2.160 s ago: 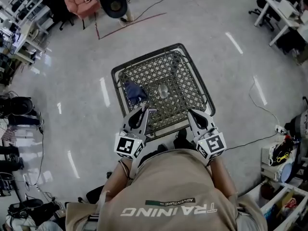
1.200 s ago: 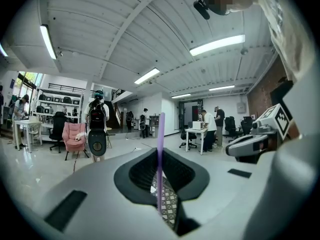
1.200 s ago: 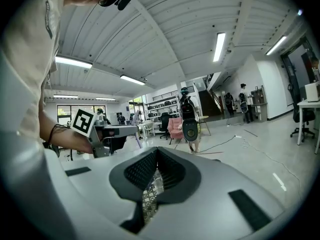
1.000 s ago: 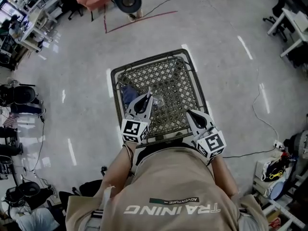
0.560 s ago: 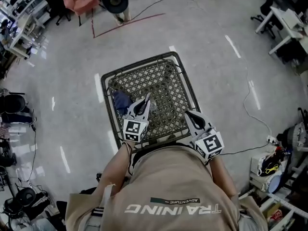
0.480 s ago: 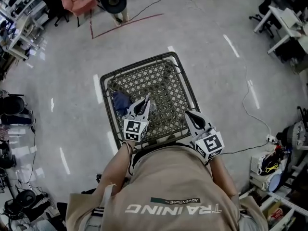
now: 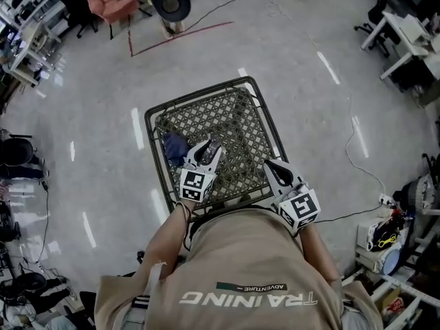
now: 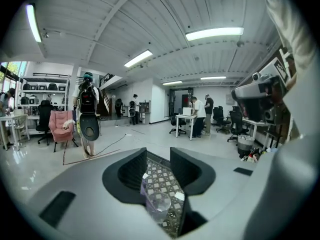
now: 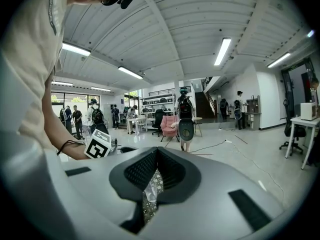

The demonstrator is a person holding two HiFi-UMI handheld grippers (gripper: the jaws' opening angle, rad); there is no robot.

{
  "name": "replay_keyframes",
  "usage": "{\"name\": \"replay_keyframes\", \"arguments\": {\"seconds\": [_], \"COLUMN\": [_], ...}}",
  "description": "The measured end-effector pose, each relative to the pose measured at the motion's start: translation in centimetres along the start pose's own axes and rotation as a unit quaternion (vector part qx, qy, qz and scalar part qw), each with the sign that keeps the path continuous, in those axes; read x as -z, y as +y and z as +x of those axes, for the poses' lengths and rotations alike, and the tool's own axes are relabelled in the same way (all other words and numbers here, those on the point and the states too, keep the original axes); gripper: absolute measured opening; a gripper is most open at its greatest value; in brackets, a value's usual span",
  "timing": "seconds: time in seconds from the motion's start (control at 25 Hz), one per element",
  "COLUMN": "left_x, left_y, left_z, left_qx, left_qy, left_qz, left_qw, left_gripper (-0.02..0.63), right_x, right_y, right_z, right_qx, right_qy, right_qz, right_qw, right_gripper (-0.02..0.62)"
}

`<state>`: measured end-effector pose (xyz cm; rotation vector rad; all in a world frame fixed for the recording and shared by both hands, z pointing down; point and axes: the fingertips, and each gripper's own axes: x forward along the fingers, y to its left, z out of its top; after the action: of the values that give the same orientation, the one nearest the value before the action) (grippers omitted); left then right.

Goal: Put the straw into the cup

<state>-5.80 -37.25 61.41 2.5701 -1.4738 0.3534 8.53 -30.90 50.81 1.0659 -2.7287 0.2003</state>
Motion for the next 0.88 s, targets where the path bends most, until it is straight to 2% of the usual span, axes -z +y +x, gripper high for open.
{"name": "replay_keyframes", "arguments": {"seconds": [0.04,0.6,0.64,0.68,0.88], "left_x": [-0.3,-7.6,-8.1,-8.7,-12.5], "left_y": [0.1,2.2,2.4,2.6,3.8], "left_z": [-0.3,-6.2,-6.8,-7.4,-10.2], "left_qx": [-0.001,-0.037,-0.04,-0.042,-0.061], "left_qy": [-0.005,-0.096,-0.099,-0.102,-0.124], "left_qz": [-0.001,-0.02,-0.021,-0.024,-0.015], "left_qw": [1.0,0.9945,0.994,0.9936,0.9902], "left_gripper": [0.149,0.149,0.099,0.015,0.015], "right_x": [-0.1,-5.0,-5.4,-5.9,-7.7], "right_y": [0.2,1.1,1.2,1.4,2.3], "right_z": [0.1,2.7,2.9,3.1,4.5], "right_qx": [-0.001,-0.017,-0.017,-0.018,-0.025], "right_qy": [-0.002,-0.052,-0.055,-0.059,-0.08], "right_qz": [-0.001,-0.03,-0.032,-0.035,-0.054], "right_qw": [1.0,0.998,0.998,0.997,0.995], "right_gripper": [0.017,0.017,0.015,0.017,0.017]}}
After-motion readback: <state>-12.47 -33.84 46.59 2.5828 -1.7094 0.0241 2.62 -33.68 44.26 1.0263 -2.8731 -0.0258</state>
